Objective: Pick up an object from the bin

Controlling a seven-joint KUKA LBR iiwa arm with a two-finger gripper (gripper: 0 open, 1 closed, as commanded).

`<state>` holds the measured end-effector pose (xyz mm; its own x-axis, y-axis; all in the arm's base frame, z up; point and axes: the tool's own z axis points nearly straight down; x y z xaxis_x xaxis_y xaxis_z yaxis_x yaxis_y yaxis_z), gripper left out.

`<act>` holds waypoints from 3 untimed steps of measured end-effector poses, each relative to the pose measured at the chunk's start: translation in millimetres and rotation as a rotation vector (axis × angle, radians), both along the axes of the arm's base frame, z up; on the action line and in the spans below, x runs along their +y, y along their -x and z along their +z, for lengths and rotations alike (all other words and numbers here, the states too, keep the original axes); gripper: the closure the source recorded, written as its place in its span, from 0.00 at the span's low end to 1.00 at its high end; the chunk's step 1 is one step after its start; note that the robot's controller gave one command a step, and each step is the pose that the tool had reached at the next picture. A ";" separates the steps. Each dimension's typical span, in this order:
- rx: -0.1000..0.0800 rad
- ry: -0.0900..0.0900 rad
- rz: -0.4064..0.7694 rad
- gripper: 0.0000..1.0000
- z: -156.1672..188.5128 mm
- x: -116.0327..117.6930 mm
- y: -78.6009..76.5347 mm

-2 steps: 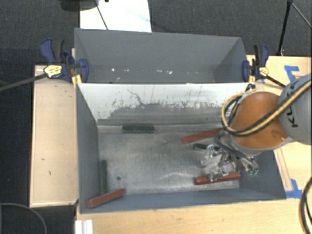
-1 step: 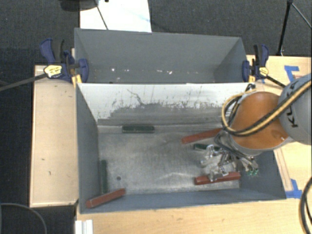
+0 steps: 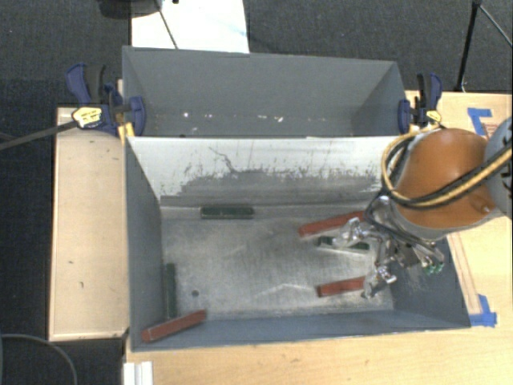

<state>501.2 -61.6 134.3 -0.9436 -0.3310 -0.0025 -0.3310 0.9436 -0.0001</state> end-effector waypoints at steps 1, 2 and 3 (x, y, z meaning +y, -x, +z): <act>0.001 0.000 -0.004 1.00 -0.2 0.0 0.2; 0.001 0.000 -0.004 1.00 -0.2 -0.1 0.2; 0.004 0.002 0.281 0.00 -12.1 -66.7 21.8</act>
Offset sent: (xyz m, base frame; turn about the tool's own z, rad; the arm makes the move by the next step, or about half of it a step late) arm 0.0000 0.0000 0.0000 0.0000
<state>479.5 -128.3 122.2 -0.8147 -0.5799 0.0019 -0.5799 0.8147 0.0001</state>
